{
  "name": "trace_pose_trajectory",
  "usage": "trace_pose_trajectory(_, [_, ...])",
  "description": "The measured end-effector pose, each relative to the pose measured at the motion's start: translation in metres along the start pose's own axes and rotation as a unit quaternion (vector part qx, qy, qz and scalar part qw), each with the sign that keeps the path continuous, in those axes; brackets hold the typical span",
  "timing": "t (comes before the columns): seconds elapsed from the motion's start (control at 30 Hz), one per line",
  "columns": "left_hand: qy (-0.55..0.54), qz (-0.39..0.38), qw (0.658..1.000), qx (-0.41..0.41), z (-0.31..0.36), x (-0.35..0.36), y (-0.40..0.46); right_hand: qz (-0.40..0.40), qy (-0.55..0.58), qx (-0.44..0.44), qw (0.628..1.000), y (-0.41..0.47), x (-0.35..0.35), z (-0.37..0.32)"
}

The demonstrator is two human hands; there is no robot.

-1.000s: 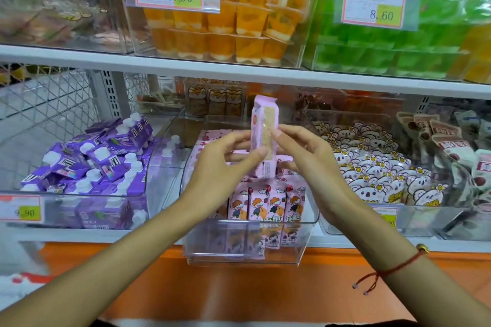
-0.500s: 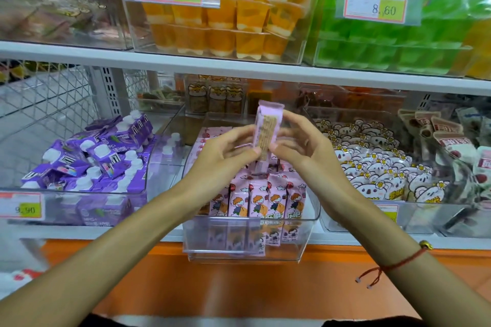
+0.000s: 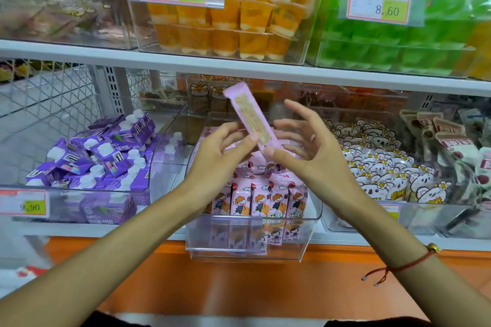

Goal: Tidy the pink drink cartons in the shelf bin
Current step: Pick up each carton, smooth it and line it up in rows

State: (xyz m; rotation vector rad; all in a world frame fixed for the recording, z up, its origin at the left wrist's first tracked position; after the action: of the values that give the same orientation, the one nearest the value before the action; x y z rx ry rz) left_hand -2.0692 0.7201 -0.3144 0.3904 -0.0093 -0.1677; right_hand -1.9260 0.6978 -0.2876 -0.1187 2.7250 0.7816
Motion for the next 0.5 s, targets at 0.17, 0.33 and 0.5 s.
trace_pose_trajectory(0.17, [-0.111,0.036,0.988,-0.098,-0.013,0.000,-0.001,0.020,-0.086,-0.070,0.994,-0.003,0.008,-0.014])
trace_pose_trajectory(0.33, [-0.090,0.103,0.989,-0.053,-0.003,-0.020,0.002,0.059,-0.004,-0.003,0.998,0.003,-0.011,-0.002])
trace_pose_trajectory(0.5, [0.063,0.022,0.997,0.037,0.017,-0.016,0.003,0.075,0.138,0.112,0.981,0.006,-0.018,0.027])
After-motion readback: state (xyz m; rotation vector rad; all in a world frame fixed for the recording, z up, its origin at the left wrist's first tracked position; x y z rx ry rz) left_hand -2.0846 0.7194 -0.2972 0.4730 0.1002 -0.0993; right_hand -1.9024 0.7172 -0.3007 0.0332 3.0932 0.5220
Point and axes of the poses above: each hand's wrist, its own y-axis towards the middle knuckle, its own x-axis out of the palm, z = x × y, the point moved 8 cm from there along y, towards the middle knuckle
